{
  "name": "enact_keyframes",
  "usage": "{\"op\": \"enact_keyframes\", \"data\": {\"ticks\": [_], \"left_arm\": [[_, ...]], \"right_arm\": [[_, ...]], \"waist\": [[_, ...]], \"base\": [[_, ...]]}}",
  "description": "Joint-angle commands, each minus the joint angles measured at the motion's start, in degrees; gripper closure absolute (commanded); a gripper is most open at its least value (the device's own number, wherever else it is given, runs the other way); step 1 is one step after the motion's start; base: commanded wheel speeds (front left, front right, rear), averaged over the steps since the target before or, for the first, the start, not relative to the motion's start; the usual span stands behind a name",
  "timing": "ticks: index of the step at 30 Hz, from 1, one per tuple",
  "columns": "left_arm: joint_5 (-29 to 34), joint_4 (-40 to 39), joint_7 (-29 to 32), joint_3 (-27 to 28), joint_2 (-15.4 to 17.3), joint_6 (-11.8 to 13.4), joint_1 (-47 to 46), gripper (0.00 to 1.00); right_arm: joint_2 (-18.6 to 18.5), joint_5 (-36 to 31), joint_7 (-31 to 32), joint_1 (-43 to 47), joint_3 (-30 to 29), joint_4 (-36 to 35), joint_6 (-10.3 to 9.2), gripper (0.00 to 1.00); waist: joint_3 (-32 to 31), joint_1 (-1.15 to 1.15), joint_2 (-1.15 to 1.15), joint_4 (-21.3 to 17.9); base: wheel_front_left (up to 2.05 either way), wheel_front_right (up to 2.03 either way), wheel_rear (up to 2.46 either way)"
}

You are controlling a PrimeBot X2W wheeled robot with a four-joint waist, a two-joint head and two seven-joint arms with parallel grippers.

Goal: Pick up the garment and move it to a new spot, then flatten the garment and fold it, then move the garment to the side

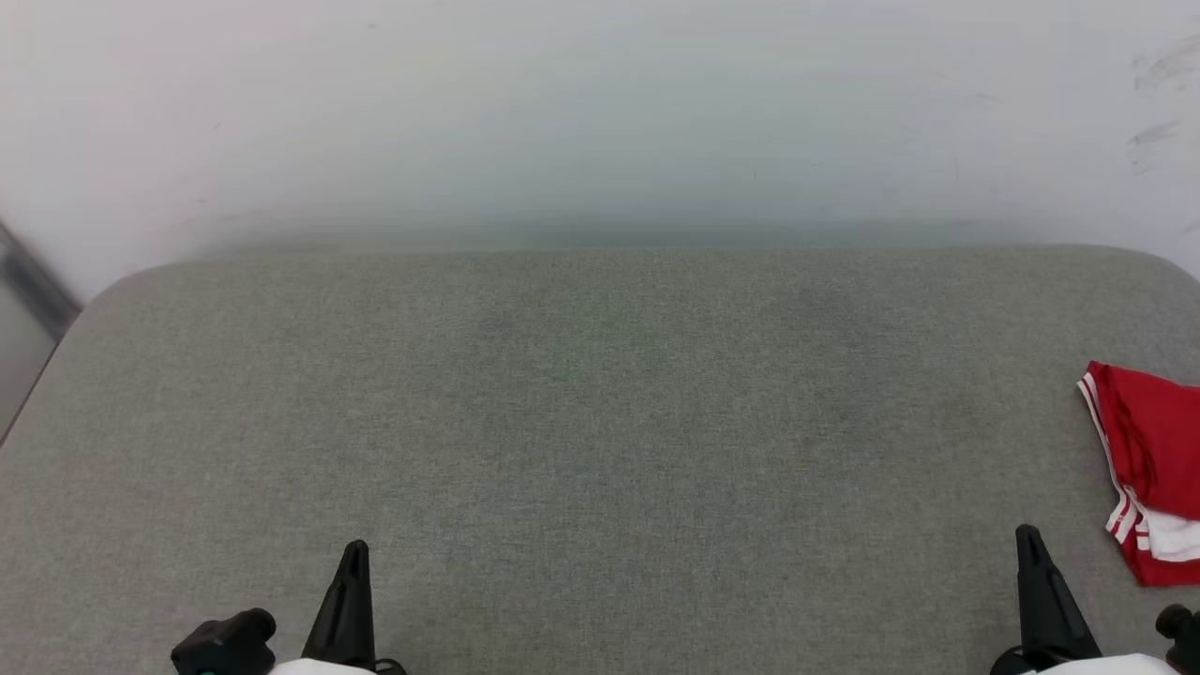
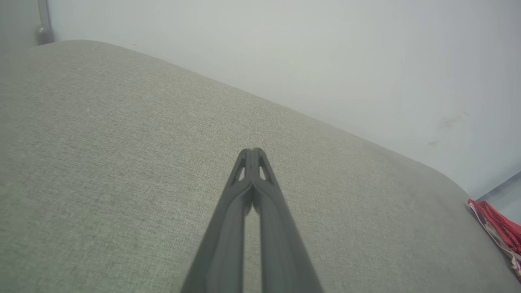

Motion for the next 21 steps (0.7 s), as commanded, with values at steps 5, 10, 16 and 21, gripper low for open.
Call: {"op": "enact_keyframes", "data": {"ticks": [5,10,16,21], "left_arm": [[-6.73,0.27,1.22,0.55,0.71,-0.82,-2.49,1.00],[-11.57,0.96,2.16,0.81,0.87,-1.26,-3.44,1.00],[-17.01,1.58,3.27,1.17,1.02,-1.76,-4.45,1.00],[-21.25,2.11,4.15,1.50,1.14,-2.16,-5.22,1.00]], "right_arm": [[-0.54,6.03,1.35,-2.54,0.04,0.12,0.00,1.00],[-0.62,10.31,2.40,-3.47,0.08,0.68,0.00,1.00],[-0.68,15.15,3.64,-4.50,0.11,1.34,-0.01,1.00],[-0.72,18.93,4.59,-5.41,0.11,1.84,-0.01,1.00]], "waist": [[0.08,0.00,0.00,-0.09],[0.15,0.00,0.00,-0.18],[0.24,0.00,0.00,-0.29],[0.32,0.00,0.00,-0.38]], "base": [[0.00,0.00,0.00],[0.00,0.00,0.00],[0.00,0.00,0.00],[0.00,0.00,0.00]]}}
